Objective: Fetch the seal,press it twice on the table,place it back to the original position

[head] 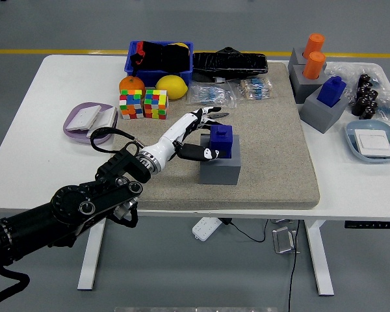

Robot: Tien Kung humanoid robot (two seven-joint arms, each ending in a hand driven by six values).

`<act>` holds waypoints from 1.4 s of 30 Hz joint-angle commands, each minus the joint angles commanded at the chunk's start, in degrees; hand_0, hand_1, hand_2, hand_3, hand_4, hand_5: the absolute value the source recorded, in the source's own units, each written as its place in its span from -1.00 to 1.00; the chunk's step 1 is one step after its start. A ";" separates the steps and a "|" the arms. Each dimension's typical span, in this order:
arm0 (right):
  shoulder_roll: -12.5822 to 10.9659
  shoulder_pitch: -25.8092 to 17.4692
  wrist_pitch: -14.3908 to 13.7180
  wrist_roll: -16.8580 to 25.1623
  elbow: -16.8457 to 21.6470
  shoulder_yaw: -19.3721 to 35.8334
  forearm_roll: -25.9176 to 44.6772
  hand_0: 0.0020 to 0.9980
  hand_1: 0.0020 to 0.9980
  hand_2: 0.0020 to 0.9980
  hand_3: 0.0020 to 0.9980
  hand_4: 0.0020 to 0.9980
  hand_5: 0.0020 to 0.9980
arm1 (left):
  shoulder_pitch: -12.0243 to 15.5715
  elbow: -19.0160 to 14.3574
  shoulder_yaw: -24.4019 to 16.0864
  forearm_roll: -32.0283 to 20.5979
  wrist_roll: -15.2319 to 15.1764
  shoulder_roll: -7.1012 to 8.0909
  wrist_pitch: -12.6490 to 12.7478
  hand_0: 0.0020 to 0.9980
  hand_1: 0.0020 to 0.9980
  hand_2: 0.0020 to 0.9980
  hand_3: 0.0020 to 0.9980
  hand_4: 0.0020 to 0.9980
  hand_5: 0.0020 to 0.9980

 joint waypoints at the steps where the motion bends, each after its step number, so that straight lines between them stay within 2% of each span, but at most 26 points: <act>1: 0.01 -0.01 0.02 -0.02 0.00 0.02 -0.01 0.77 0.49 0.46 0.50 0.72 0.08 | -0.09 0.18 0.04 -0.08 -0.17 -0.07 0.28 0.74 0.34 0.27 0.75 0.72 -1.00; 6: -0.02 0.00 0.02 0.00 0.00 -0.02 0.07 0.77 0.49 0.46 0.50 0.72 0.08 | -0.26 0.52 0.33 0.22 -0.04 -0.16 0.58 0.74 0.34 0.27 0.75 0.72 -1.00; 7: -0.03 -0.01 0.02 0.03 0.00 -0.03 0.13 0.77 0.50 0.46 0.50 0.72 0.08 | -0.28 0.54 0.39 0.21 -0.03 -0.16 0.63 0.72 0.20 0.13 0.73 0.61 -1.00; 12: -0.02 -0.03 0.02 0.01 0.00 -0.05 0.15 0.77 0.50 0.46 0.50 0.72 0.08 | -0.43 0.82 0.52 0.29 0.03 -0.26 0.80 0.72 0.20 0.13 0.73 0.61 -1.00; 13: -0.02 -0.03 0.02 0.02 0.00 -0.08 0.18 0.77 0.50 0.46 0.50 0.72 0.08 | -0.48 0.84 0.58 0.34 0.05 -0.27 0.85 0.70 0.11 0.05 0.71 0.58 -1.00; 18: -0.05 -0.01 0.00 0.05 0.00 -0.09 0.18 0.77 0.50 0.46 0.50 0.72 0.08 | -0.70 0.86 0.47 0.65 -0.26 -0.31 1.54 0.70 0.11 0.05 0.71 0.58 -1.00; 19: -0.05 -0.01 -0.01 0.06 0.00 -0.08 0.20 0.77 0.50 0.46 0.50 0.72 0.07 | -0.74 0.88 0.43 0.70 -0.34 -0.35 1.69 0.66 0.02 -0.07 0.69 0.46 -1.00; 28: -0.03 -0.11 -0.04 0.07 0.00 0.35 0.12 0.77 0.50 0.46 0.50 0.72 0.08 | -0.82 0.26 0.21 0.95 -1.09 -0.28 2.46 0.66 0.01 -0.08 0.68 0.43 -1.00; 34: 0.05 -0.14 -0.03 0.07 0.00 0.61 0.00 0.77 0.50 0.46 0.50 0.72 0.07 | -1.01 -1.43 -0.52 1.92 -0.68 0.87 2.28 0.66 0.01 -0.08 0.68 0.39 -1.00; 42: 0.08 -0.38 -0.05 0.06 0.00 1.29 -0.30 0.77 0.50 0.46 0.50 0.72 0.07 | -1.30 -4.24 -4.48 4.16 -0.83 4.61 2.62 0.65 0.00 -0.09 0.67 0.40 -1.00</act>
